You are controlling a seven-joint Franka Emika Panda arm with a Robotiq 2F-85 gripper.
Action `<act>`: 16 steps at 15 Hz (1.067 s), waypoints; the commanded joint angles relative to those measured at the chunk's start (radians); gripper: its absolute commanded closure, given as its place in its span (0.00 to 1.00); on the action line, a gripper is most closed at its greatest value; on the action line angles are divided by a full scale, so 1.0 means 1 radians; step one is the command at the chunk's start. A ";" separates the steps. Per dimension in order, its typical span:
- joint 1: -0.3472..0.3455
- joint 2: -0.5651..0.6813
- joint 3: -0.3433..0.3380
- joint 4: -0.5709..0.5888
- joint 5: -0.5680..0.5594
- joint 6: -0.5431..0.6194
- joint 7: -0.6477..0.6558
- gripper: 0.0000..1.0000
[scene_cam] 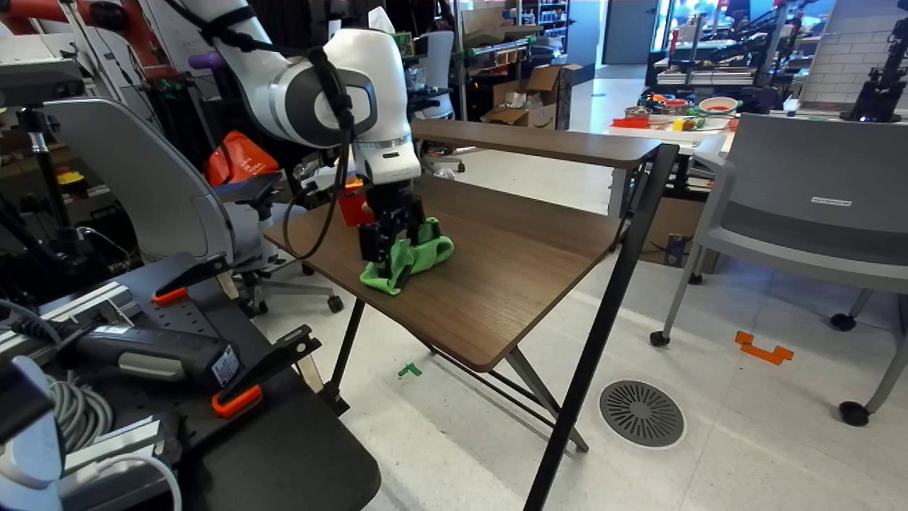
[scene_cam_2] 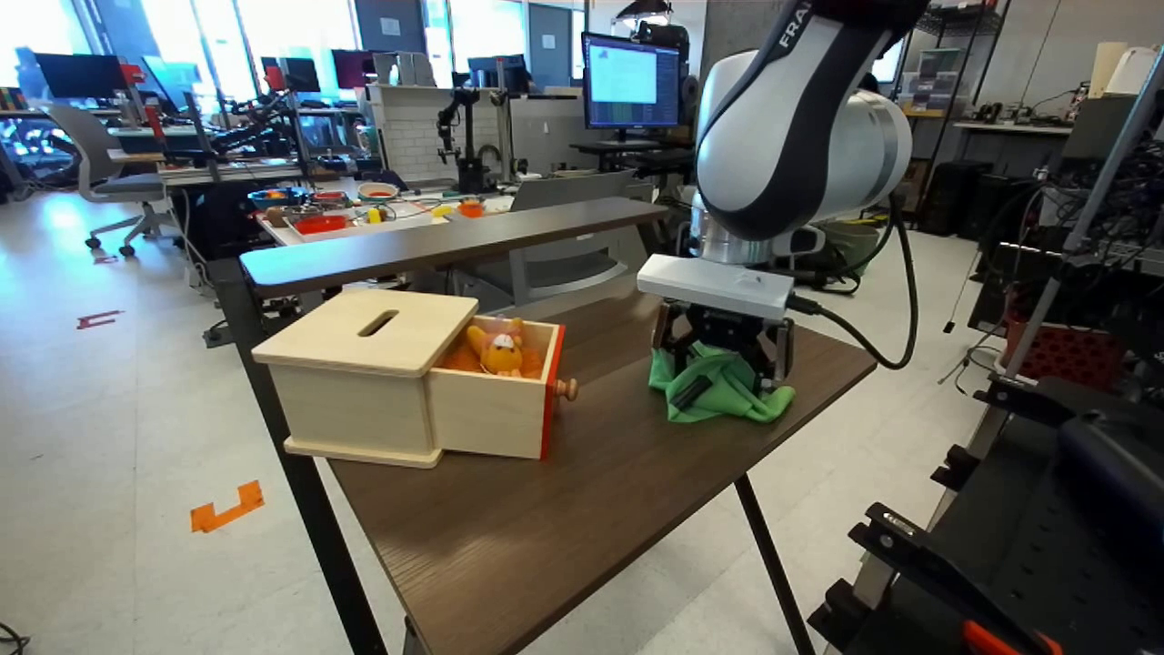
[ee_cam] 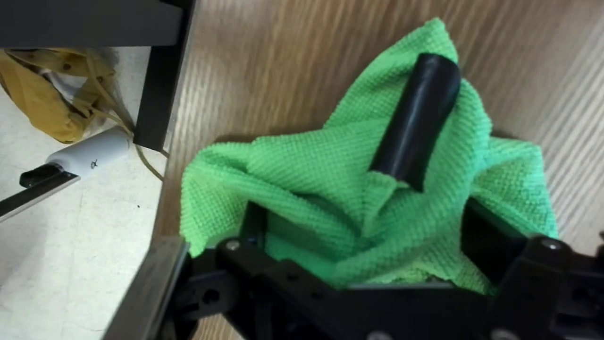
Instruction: Move the green towel forwards
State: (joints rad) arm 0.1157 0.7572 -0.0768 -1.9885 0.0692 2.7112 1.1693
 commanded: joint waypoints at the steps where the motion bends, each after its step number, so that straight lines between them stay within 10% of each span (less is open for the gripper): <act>1: 0.030 -0.046 0.032 -0.093 0.030 0.024 -0.065 0.00; 16: 0.032 -0.285 0.014 -0.179 0.013 -0.067 -0.275 0.00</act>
State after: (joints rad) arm 0.1759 0.6291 -0.0739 -2.0829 0.0685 2.6870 0.9837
